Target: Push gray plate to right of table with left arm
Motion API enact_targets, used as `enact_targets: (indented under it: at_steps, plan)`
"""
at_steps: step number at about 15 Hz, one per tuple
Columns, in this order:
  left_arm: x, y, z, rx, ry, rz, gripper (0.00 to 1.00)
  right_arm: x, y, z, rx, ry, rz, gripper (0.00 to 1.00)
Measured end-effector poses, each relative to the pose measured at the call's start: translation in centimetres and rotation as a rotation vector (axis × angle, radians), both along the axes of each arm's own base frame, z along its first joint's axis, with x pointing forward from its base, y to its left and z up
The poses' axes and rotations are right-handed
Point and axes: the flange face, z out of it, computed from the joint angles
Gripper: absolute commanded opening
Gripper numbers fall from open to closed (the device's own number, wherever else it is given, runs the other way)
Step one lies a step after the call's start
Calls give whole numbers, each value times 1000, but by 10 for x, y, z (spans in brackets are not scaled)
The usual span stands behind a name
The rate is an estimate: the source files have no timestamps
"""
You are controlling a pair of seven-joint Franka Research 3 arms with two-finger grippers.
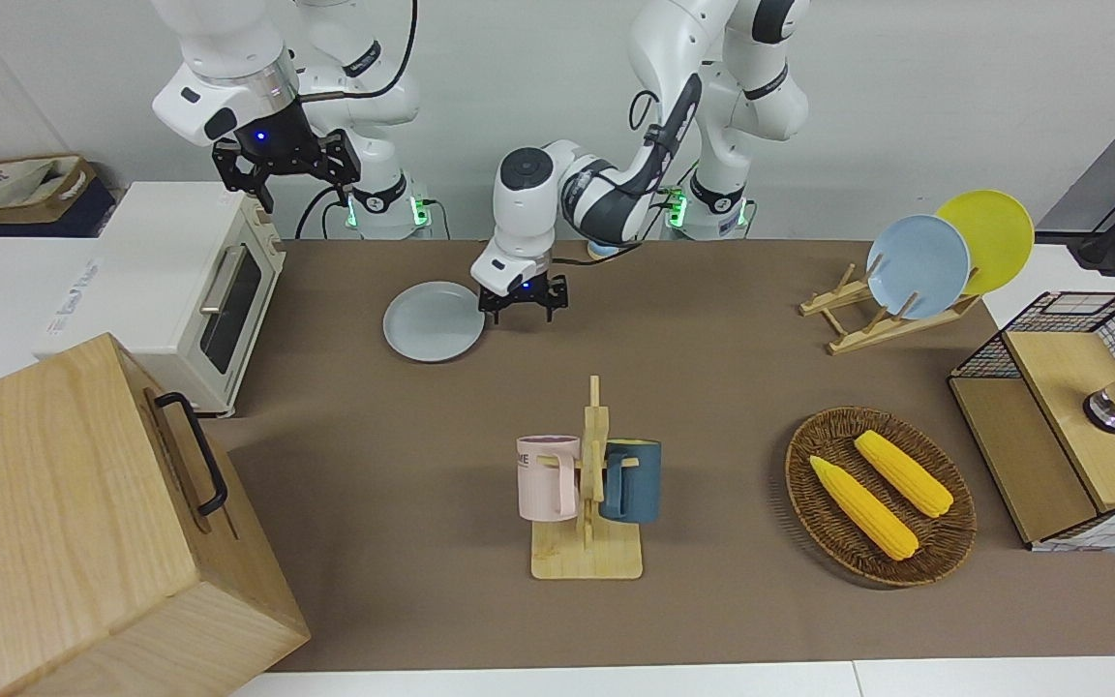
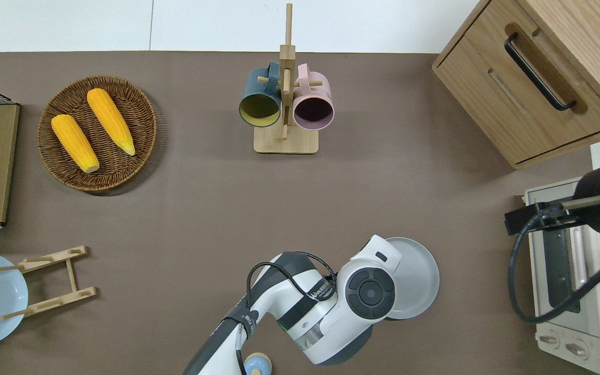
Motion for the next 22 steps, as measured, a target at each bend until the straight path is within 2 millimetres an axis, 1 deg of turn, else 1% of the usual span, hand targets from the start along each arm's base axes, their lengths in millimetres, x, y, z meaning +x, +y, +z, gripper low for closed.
enact_targets:
  at_steps: [4, 6, 8, 11, 12, 18, 22]
  plan:
    - [20, 39, 28, 14, 32, -41, 998, 0, 0, 0, 0, 0, 0, 983]
    - [29, 62, 44, 22, 53, -62, 998, 0, 0, 0, 0, 0, 0, 983]
    - [38, 91, 63, 24, 83, -86, 998, 0, 0, 0, 0, 0, 0, 983]
    - [49, 143, 96, 31, 122, -123, 998, 0, 0, 0, 0, 0, 0, 983]
    - [54, 168, 111, 31, 132, -136, 998, 0, 0, 0, 0, 0, 0, 983]
    - [62, 265, 159, 21, 164, -186, 998, 0, 0, 0, 0, 0, 0, 983]
    - [61, 340, 188, -2, 168, -217, 998, 0, 0, 0, 0, 0, 0, 983]
